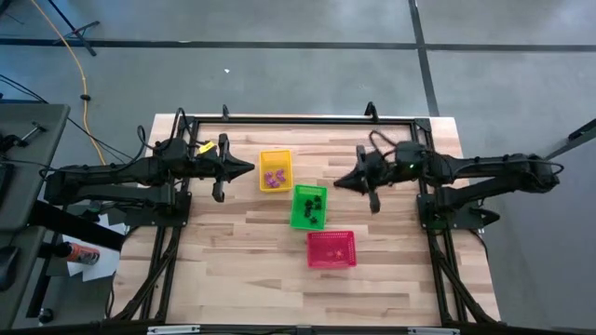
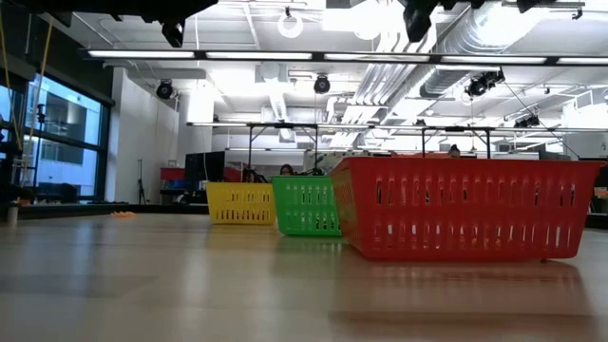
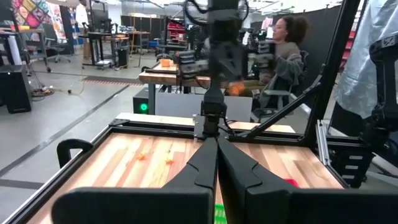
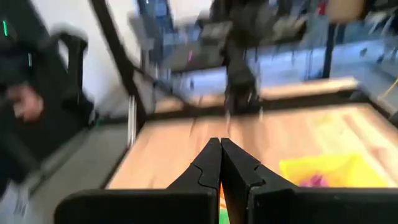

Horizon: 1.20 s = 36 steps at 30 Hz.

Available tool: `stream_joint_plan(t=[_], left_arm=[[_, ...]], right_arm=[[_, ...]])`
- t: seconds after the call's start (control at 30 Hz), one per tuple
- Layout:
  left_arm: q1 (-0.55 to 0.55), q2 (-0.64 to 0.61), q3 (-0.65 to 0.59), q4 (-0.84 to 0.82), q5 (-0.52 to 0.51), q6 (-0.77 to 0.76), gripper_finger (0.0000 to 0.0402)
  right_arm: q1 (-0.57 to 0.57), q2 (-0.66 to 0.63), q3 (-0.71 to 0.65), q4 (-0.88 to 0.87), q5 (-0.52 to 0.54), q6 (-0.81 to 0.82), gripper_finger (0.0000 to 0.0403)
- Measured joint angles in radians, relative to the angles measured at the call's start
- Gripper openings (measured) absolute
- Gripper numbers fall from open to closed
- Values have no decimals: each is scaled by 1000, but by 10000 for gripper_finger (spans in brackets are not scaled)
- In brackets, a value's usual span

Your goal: Sort Halloween decoration

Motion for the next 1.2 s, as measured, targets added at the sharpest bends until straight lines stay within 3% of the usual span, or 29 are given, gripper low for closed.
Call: stream_joint_plan(t=[0.2, 0.33, 0.67, 0.93, 1.2], left_arm=[[0, 0, -1, 15, 0, -31, 0], [0, 0, -1, 24, 0, -55, 0], [0, -1, -1, 86, 0, -132, 0], [0, -1, -1, 82, 0, -124, 0], [0, -1, -1, 76, 0, -124, 0]], right_arm=[[139, 154, 205, -357, 36, -76, 0], [187, 282, 300, -519, -6, -78, 0], [256, 594, 361, -531, -118, -40, 0], [295, 772, 391, -529, -84, 6, 0], [301, 854, 391, -531, -53, 48, 0]])
